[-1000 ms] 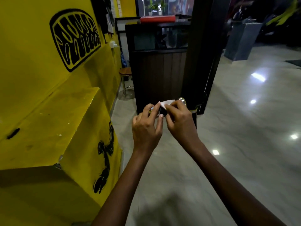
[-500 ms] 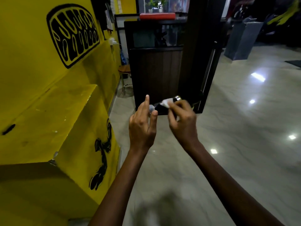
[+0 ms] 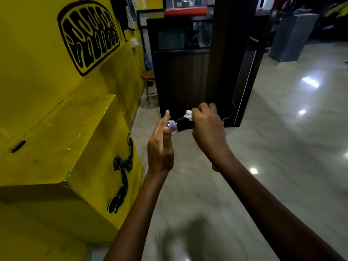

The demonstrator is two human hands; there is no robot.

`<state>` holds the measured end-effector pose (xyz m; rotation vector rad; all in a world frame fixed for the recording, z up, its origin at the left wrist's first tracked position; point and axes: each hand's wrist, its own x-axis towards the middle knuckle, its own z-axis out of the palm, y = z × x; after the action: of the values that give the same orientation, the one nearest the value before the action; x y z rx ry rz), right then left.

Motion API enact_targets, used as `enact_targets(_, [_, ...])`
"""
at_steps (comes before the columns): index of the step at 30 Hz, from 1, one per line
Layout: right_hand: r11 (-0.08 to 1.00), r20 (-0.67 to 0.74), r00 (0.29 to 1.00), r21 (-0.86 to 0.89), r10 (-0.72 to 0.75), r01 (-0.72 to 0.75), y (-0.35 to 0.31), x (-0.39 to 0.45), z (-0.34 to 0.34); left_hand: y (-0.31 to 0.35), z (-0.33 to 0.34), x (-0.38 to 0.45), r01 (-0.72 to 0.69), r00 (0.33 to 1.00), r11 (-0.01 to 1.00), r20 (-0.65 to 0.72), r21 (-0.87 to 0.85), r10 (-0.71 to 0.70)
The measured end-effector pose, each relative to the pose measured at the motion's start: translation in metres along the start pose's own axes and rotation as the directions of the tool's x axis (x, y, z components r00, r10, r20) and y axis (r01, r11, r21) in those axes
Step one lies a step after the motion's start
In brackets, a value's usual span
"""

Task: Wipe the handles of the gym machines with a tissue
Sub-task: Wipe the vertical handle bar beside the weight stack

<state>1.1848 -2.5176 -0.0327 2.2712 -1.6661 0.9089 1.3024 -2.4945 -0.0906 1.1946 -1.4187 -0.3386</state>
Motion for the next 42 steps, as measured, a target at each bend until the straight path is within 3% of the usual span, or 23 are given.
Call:
enact_targets(3, [0.999, 0.107, 0.994, -0.02, -0.035, 0.038, -0.015, 0.006, -0.004, 0.002, 0.0, -0.001, 0.005, 1.0, 1.0, -0.014, -0.027, -0.006])
enact_targets(7, [0.957, 0.13, 0.96, 0.191, -0.246, 0.219, -0.026, -0.005, 0.0, 0.006, 0.0, -0.002, -0.001, 1.0, 0.998, -0.009, -0.063, 0.001])
enact_targets(9, [0.952, 0.092, 0.976, 0.254, -0.2, 0.171, -0.013, -0.002, -0.006, 0.005, 0.0, -0.002, 0.007, 1.0, 0.998, -0.009, -0.063, -0.007])
enact_targets(13, [0.996, -0.157, 0.987, 0.071, -0.045, 0.057, 0.008, 0.006, -0.016, 0.002, 0.003, -0.001, 0.006, 0.999, 1.0, -0.032, -0.028, -0.007])
enact_targets(15, [0.999, -0.045, 0.998, -0.022, -0.042, 0.041, 0.002, 0.005, -0.011, 0.0, 0.003, -0.002, -0.004, 0.999, 1.0, -0.035, -0.004, 0.004])
enact_targets(17, [0.999, 0.041, 0.999, 0.021, -0.027, 0.026, -0.002, 0.0, 0.001, -0.002, 0.004, -0.002, -0.018, 0.999, 1.0, -0.035, 0.016, 0.019])
enact_targets(19, [0.992, 0.034, 0.999, 0.124, -0.031, 0.026, -0.006, 0.001, 0.004, -0.002, 0.004, -0.002, -0.031, 0.999, 0.999, -0.042, 0.027, 0.032])
enact_targets(23, [0.906, -0.064, 0.969, 0.344, -0.24, 0.247, -0.011, -0.009, 0.015, -0.001, 0.004, -0.002, -0.056, 0.997, 0.997, -0.046, 0.054, 0.059])
enact_targets(27, [0.872, -0.197, 0.908, 0.263, -0.37, 0.412, 0.019, -0.034, 0.026, 0.002, 0.001, 0.007, -0.13, 0.99, 0.963, -0.025, 0.235, 0.14])
enact_targets(32, [0.959, -0.444, 0.886, 0.166, -0.134, 0.228, 0.047, -0.026, 0.028, -0.001, 0.004, 0.013, -0.192, 0.979, 0.844, 0.034, 0.502, 0.202])
enact_targets(34, [0.97, -0.437, 0.892, 0.141, -0.117, 0.196, 0.039, -0.019, 0.031, -0.001, 0.006, 0.016, -0.214, 0.974, 0.819, 0.048, 0.532, 0.223])
enact_targets(37, [0.984, -0.388, 0.919, 0.122, -0.072, 0.129, 0.029, -0.024, 0.045, -0.007, 0.004, 0.015, -0.256, 0.966, 0.865, 0.084, 0.431, 0.244])
enact_targets(40, [0.96, -0.417, 0.909, 0.252, -0.006, 0.122, 0.032, -0.039, 0.055, -0.014, 0.004, 0.013, -0.299, 0.954, 0.882, 0.101, 0.364, 0.282])
enact_targets(42, [0.892, -0.416, 0.898, 0.446, 0.14, 0.068, 0.03, -0.049, 0.058, -0.014, 0.007, 0.012, -0.283, 0.959, 0.903, 0.078, 0.324, 0.273])
